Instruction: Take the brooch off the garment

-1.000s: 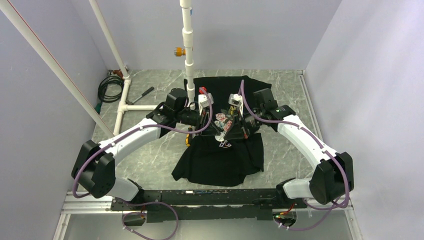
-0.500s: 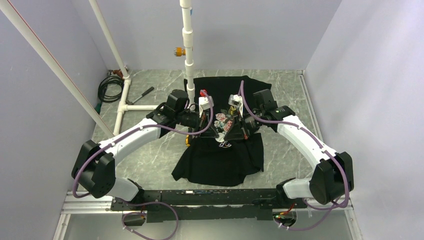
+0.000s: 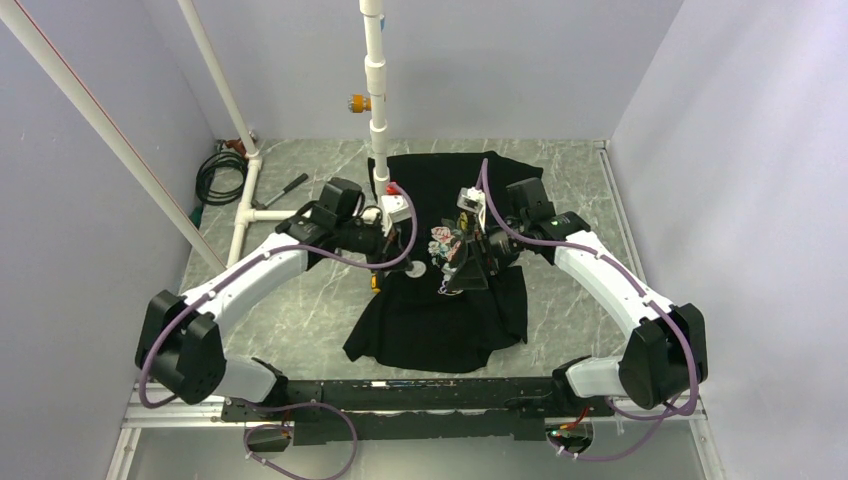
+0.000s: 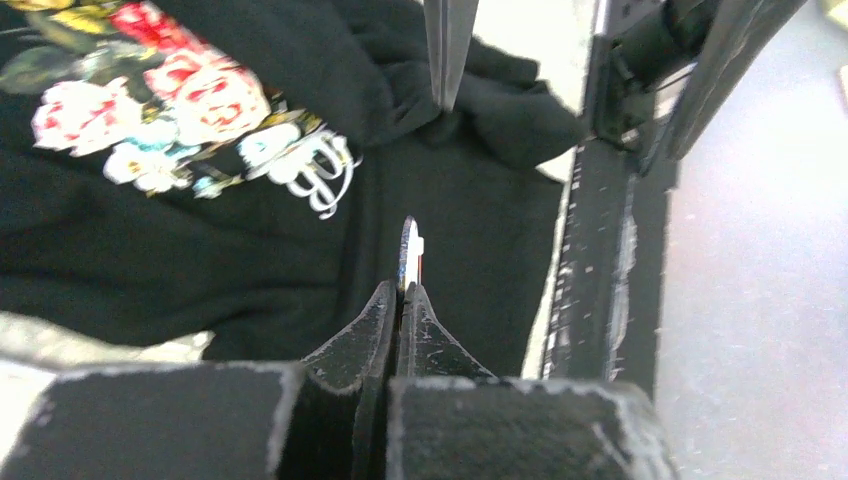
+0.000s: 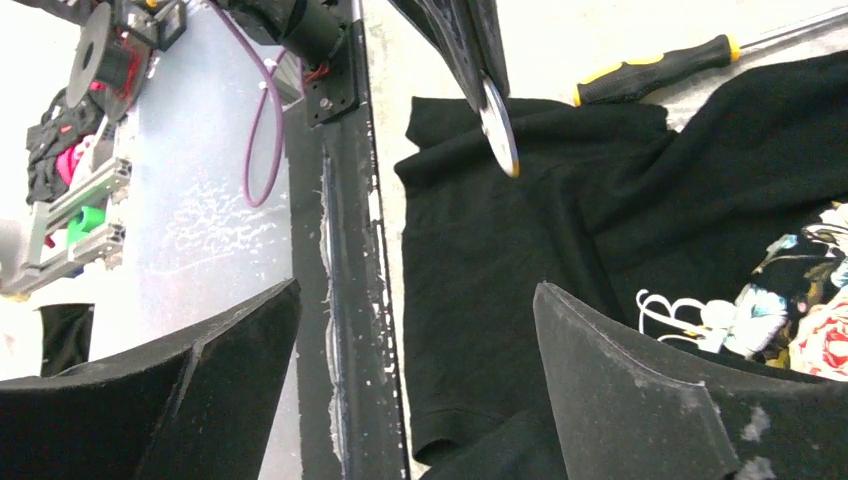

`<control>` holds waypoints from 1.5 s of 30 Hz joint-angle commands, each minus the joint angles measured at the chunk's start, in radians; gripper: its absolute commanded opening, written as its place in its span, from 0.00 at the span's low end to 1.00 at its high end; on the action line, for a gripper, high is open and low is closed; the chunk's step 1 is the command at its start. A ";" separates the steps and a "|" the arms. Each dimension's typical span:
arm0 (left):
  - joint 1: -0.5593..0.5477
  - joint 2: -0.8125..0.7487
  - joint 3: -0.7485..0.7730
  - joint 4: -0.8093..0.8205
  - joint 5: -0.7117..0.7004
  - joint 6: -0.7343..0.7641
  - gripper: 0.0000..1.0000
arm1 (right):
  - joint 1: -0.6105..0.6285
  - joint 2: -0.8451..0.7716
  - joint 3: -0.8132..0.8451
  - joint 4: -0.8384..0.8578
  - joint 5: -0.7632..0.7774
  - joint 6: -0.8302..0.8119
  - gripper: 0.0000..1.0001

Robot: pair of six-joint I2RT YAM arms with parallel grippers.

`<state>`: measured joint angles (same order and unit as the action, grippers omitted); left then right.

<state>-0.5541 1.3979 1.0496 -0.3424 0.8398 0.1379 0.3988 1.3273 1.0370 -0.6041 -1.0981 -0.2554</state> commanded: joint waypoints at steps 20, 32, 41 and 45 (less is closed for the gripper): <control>0.247 -0.363 -0.401 0.138 -0.912 0.622 0.00 | -0.210 -0.073 -0.043 0.093 0.179 -0.038 0.95; 0.244 -0.247 -0.450 0.325 -0.945 0.734 0.00 | -0.209 -0.078 -0.066 0.099 0.209 -0.041 0.95; 0.244 -0.118 -0.418 0.383 -0.931 0.783 0.00 | -0.211 -0.075 -0.063 0.089 0.211 -0.041 0.94; 0.244 -0.069 -0.399 0.400 -0.933 0.793 0.00 | -0.210 -0.075 -0.069 0.093 0.211 -0.038 0.94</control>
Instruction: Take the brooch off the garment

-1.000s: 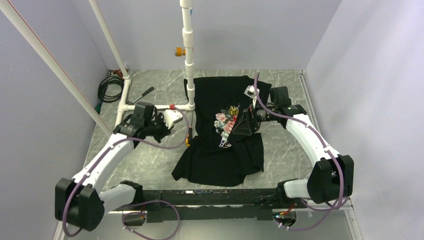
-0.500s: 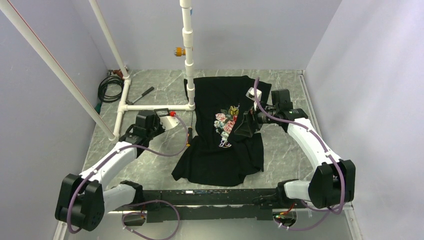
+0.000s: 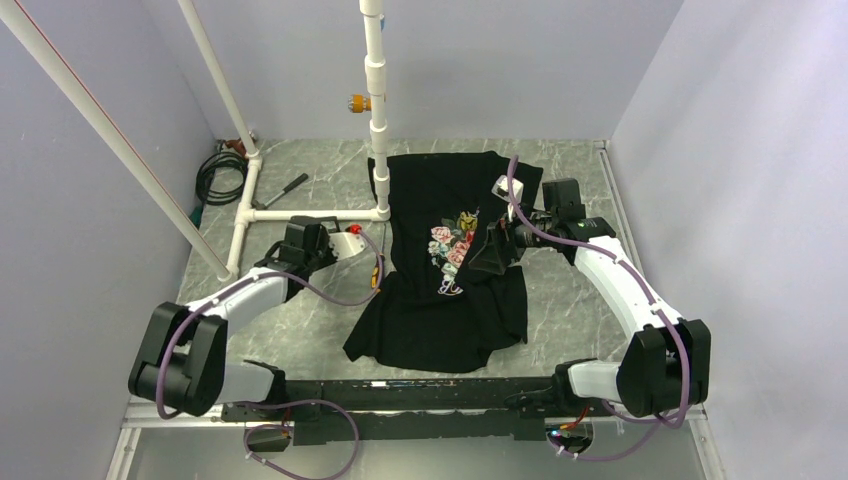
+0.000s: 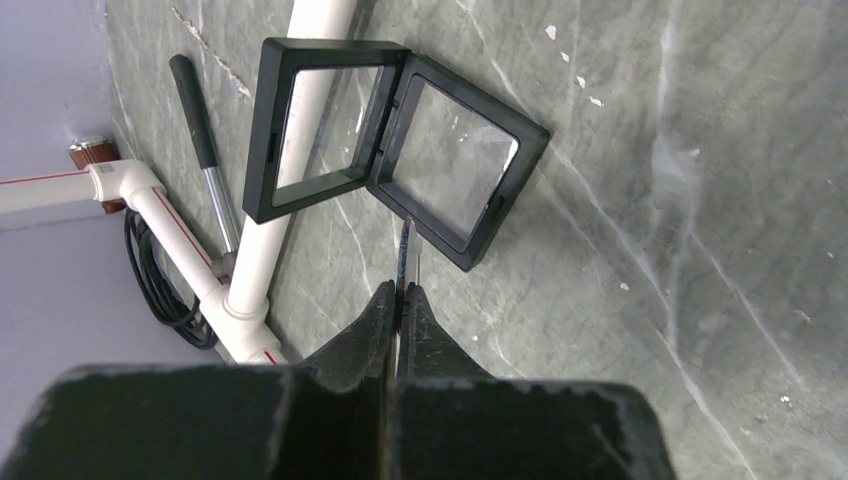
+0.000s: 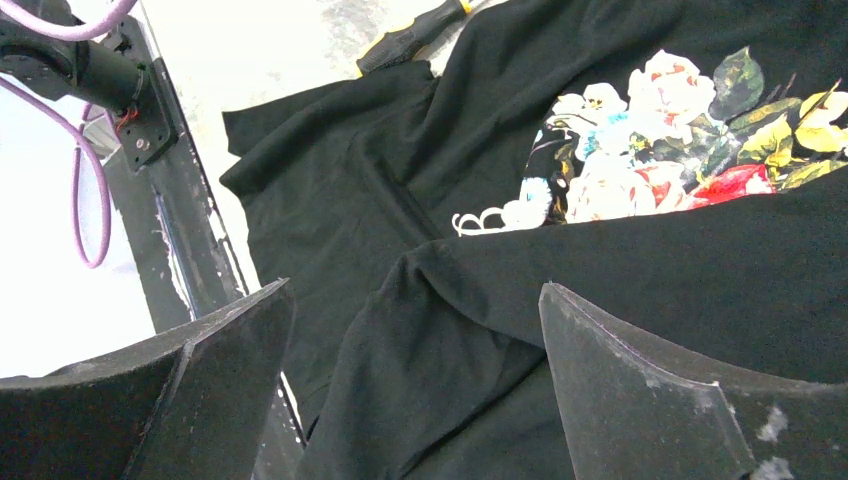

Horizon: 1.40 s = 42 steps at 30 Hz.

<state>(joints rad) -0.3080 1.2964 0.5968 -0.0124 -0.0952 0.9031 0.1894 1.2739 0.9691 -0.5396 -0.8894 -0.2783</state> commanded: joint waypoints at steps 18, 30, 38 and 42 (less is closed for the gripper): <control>-0.001 0.211 0.107 0.193 -0.034 0.087 0.00 | -0.002 -0.010 -0.005 0.025 -0.007 -0.022 0.93; -0.005 0.257 0.120 0.187 -0.027 0.069 0.10 | -0.002 0.007 0.008 0.011 -0.012 -0.029 0.93; -0.008 0.269 0.140 0.159 -0.014 0.050 0.24 | -0.001 0.012 0.013 0.004 -0.010 -0.035 0.93; -0.009 0.252 0.163 0.104 0.015 0.022 0.31 | -0.002 0.014 0.013 0.006 -0.011 -0.035 0.93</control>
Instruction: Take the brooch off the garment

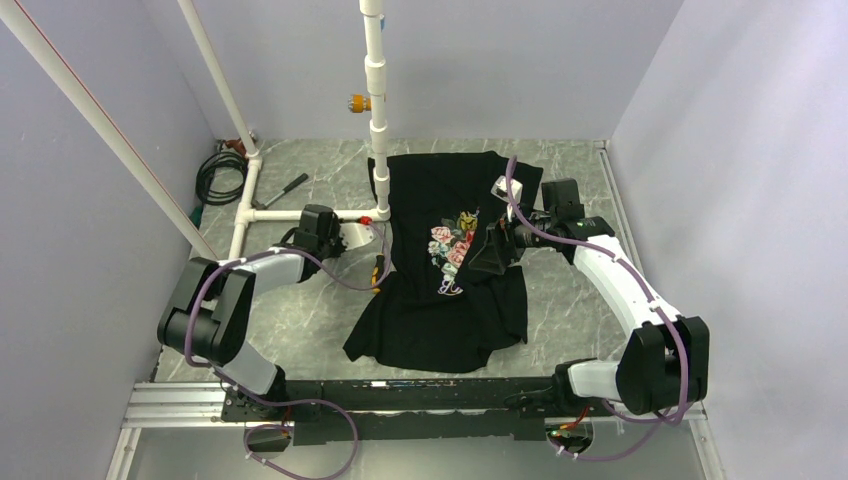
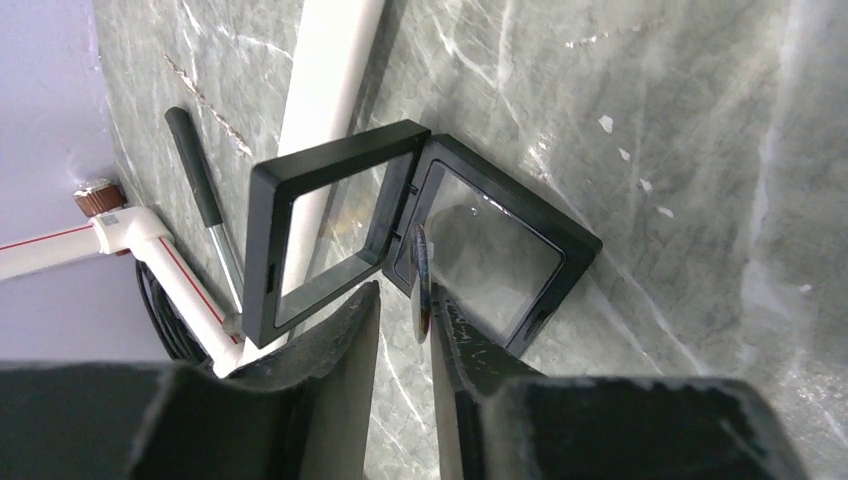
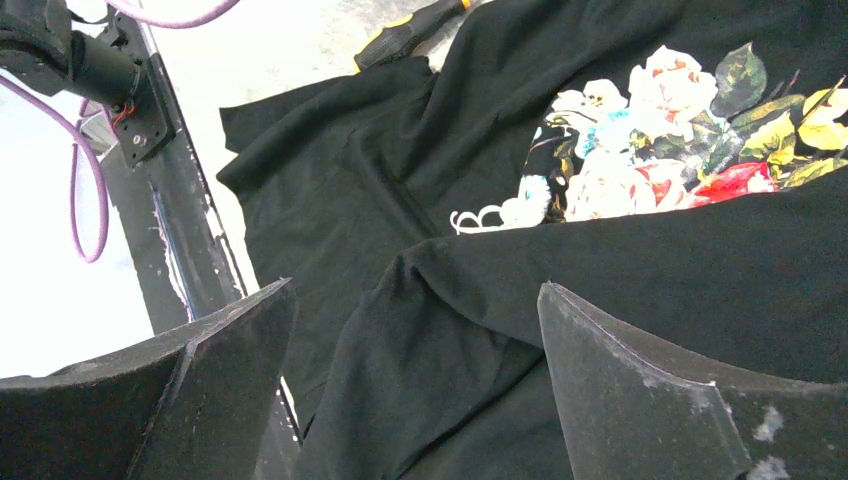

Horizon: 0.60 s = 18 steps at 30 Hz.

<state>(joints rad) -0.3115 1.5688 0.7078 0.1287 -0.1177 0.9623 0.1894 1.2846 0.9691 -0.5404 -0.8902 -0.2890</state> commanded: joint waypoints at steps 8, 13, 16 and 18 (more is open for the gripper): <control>-0.026 -0.073 0.092 -0.142 0.087 -0.082 0.46 | -0.001 0.010 0.015 0.005 -0.014 -0.025 0.93; -0.038 -0.107 0.126 -0.230 0.129 -0.119 0.68 | -0.009 0.031 0.044 -0.040 -0.024 -0.040 0.93; -0.046 -0.133 0.142 -0.275 0.163 -0.144 0.69 | -0.046 0.052 0.066 -0.085 -0.033 -0.064 0.93; -0.055 -0.155 0.156 -0.316 0.195 -0.166 0.70 | -0.072 0.070 0.087 -0.145 -0.006 -0.107 0.93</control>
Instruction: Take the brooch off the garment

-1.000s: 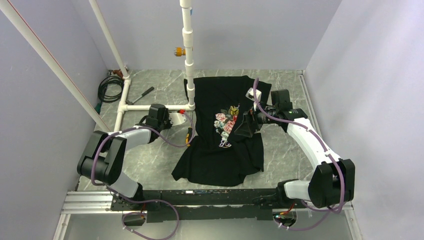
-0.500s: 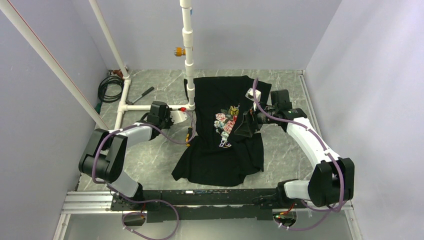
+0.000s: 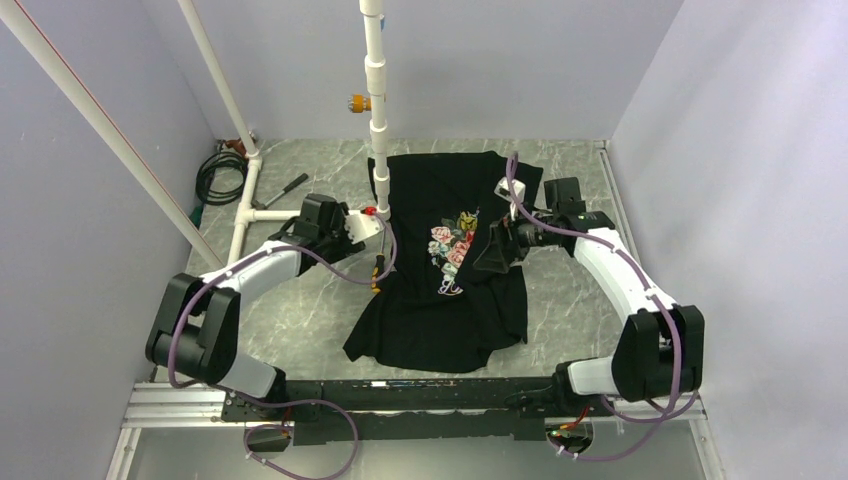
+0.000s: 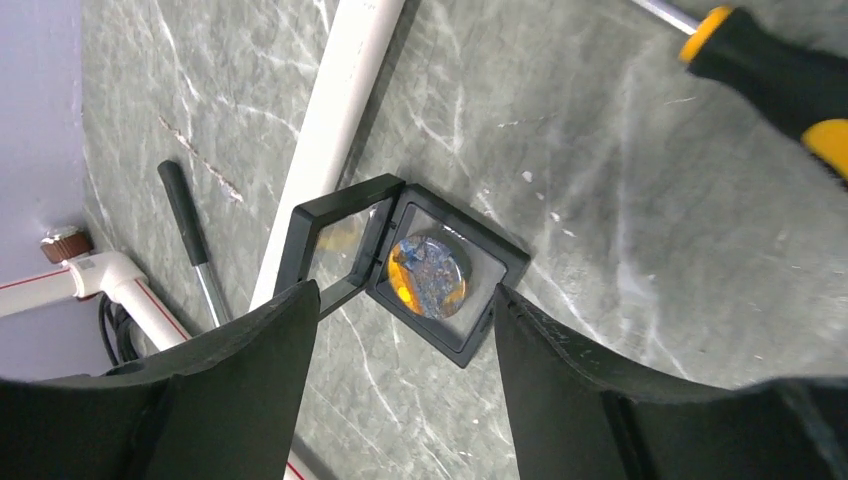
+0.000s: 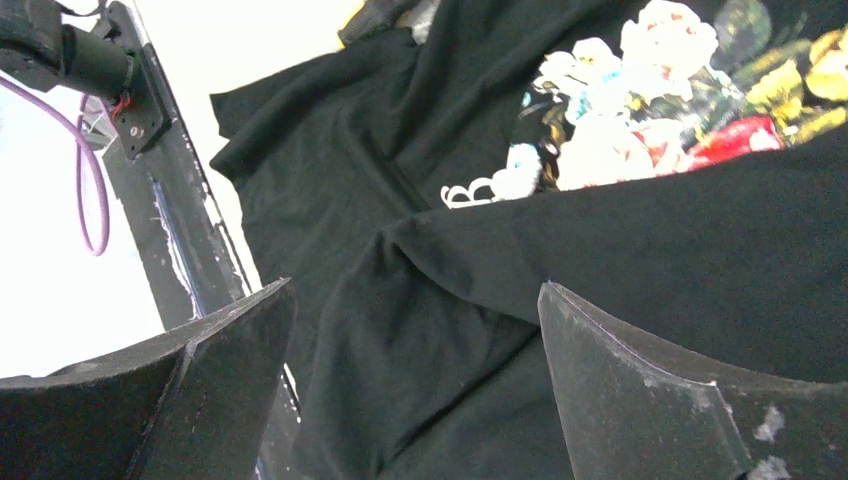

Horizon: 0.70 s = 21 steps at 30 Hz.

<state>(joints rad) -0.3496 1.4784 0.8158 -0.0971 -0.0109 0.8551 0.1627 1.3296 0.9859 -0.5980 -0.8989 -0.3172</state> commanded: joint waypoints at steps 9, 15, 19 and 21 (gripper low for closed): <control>-0.122 -0.136 0.084 -0.272 0.256 -0.114 0.71 | -0.157 0.107 0.002 -0.236 0.303 -0.267 0.90; -0.248 -0.121 0.002 -0.217 0.149 -0.071 0.70 | -0.158 0.171 -0.048 -0.122 0.420 -0.227 0.84; -0.279 -0.111 -0.003 -0.212 0.137 -0.088 0.69 | -0.146 0.229 -0.054 -0.032 0.479 -0.177 0.79; -0.284 -0.112 -0.003 -0.211 0.137 -0.091 0.69 | -0.125 0.247 -0.056 0.010 0.518 -0.158 0.78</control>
<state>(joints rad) -0.6258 1.3682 0.8108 -0.3271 0.1417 0.7689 0.0128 1.5539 0.9321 -0.7124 -0.4767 -0.5121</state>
